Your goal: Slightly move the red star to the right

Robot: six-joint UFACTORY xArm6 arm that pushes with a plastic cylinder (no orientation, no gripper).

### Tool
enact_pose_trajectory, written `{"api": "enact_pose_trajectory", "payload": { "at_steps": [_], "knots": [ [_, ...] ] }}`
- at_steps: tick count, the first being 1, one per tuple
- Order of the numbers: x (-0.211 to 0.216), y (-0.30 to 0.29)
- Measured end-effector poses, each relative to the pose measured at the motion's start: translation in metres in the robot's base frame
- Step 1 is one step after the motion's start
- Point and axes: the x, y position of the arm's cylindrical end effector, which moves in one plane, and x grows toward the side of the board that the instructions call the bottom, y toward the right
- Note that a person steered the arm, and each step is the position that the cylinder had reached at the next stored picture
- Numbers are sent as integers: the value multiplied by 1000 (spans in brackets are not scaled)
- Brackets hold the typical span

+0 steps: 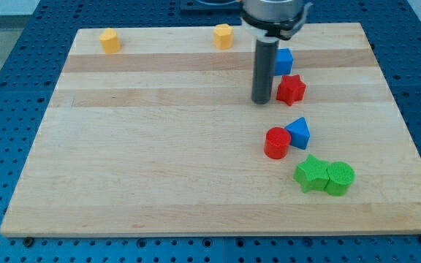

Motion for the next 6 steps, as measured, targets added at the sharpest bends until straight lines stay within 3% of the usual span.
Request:
{"api": "enact_pose_trajectory", "payload": {
  "at_steps": [6],
  "knots": [
    [0, 103]
  ]
}}
